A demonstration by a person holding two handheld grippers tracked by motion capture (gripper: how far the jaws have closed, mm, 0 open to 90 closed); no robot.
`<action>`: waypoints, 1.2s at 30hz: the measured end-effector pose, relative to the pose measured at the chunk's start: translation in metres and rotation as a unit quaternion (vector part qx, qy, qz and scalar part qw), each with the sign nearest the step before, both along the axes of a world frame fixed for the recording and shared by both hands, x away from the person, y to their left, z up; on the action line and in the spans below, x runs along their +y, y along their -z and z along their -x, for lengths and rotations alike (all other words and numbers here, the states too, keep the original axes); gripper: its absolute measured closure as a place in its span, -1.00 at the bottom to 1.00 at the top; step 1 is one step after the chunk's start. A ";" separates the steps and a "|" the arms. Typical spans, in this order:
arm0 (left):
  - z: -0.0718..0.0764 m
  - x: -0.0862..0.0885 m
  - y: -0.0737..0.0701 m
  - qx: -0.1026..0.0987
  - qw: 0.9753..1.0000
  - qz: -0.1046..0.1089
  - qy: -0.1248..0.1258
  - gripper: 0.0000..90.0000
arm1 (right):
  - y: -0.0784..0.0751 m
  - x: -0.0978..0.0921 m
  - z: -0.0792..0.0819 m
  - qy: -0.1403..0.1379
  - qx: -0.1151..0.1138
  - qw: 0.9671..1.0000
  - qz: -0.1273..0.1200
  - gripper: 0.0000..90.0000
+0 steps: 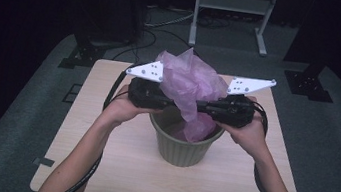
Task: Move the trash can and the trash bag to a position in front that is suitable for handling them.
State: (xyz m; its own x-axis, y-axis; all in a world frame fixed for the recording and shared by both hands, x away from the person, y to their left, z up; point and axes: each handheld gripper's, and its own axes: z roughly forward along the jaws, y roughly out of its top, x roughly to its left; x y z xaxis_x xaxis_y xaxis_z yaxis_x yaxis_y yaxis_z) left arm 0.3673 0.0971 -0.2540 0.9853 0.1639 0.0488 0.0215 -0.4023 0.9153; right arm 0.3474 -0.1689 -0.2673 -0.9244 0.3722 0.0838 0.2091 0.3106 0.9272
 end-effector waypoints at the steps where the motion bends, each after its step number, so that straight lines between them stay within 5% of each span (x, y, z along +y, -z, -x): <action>1: 0.000 0.001 -0.001 -0.003 1.000 -0.004 0.000 0.98 | -0.001 -0.001 0.000 0.001 -0.002 1.000 0.000 1.00; 12: 0.001 0.009 -0.010 -0.009 0.999 -0.033 -0.021 1.00 | -0.009 -0.026 0.004 0.027 -0.013 1.000 -0.007 1.00; 32: 0.004 0.064 -0.016 -0.003 0.995 -0.059 -0.081 1.00 | -0.007 -0.081 0.008 0.094 -0.008 0.996 0.003 1.00; 36: 0.006 0.066 -0.014 -0.004 0.995 -0.070 -0.075 1.00 | -0.005 -0.087 0.009 0.093 -0.005 0.996 -0.002 1.00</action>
